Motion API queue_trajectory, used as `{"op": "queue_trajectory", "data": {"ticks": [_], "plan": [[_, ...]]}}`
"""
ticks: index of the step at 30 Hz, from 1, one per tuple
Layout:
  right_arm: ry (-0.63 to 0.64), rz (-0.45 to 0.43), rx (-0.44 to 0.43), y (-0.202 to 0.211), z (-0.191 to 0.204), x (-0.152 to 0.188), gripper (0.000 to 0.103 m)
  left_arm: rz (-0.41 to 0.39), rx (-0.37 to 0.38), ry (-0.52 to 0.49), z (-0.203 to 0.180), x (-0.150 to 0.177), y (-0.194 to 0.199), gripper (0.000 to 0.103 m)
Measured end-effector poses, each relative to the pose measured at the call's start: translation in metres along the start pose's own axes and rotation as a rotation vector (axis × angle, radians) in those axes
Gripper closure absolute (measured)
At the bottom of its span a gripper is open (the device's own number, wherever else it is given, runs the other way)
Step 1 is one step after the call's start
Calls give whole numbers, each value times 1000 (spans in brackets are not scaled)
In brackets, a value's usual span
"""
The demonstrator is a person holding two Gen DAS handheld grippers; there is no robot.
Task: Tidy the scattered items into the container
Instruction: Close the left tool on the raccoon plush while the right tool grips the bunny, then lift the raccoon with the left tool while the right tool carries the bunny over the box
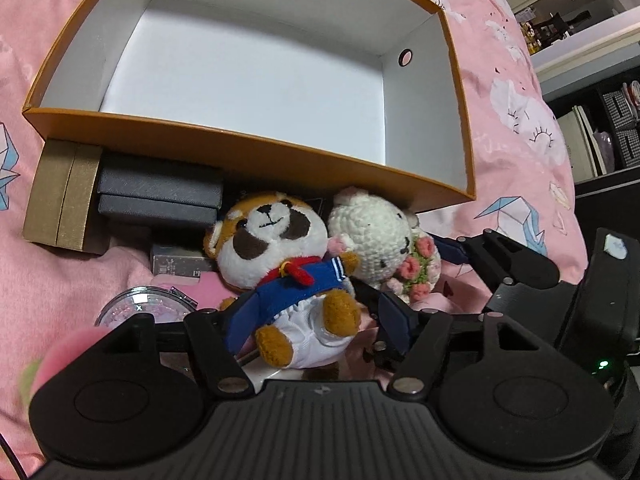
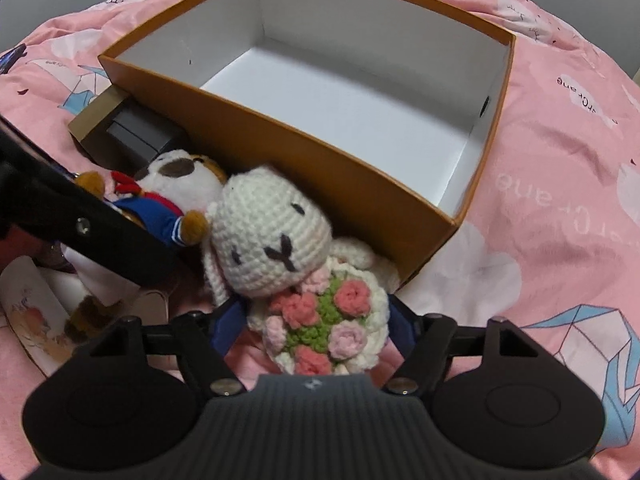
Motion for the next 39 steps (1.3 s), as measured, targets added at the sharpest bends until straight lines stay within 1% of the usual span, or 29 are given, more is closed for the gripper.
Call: {"op": "queue_trajectory", "data": {"ticks": [2,3,4,8,9,10,18,24,30,34,36,39], "plan": [[-11,-11,-3,2,0,0,33,-6,-20,-11,2,2,-1,33],[-16,-16,-5,3,0,0,34,-11,-33,-14,3,2,-2,43],[-21,-21,-6,4,1,0,35,-18,-37,-5,6,2,-1,46],[-22,-59,-8,15,5,-2,39,-42,-8,10,11,3,6,52],[-16,-68,-4,20,6,-2,41,-49,0,16,13,4,7,53],[-13,-77,-1,25,8,-3,49,-57,6,21,14,4,10,54],[-15,-149,-1,57,17,-12,51,-116,45,32,21,8,30,57],[-10,-223,-4,88,26,-23,53,-184,89,53,25,9,54,58],[-22,-289,-13,111,33,-37,55,-253,104,44,27,5,78,58],[-33,-326,-35,120,40,-46,55,-297,82,31,29,3,91,59],[-51,-339,-54,122,43,-51,56,-303,64,20,32,4,96,59],[-100,-328,-112,116,51,-52,56,-295,-7,-23,38,8,96,58]]}}
Point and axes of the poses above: each gripper's, at about its wrist camera, not at the fingertips, and y roughly against the way its jaws point, z to its left, x to its underside, the point moved 7 cm from there along -y, roughly the way its jaws point, and after that the axes turned 1 degree about -y, right-handed, at the moved point
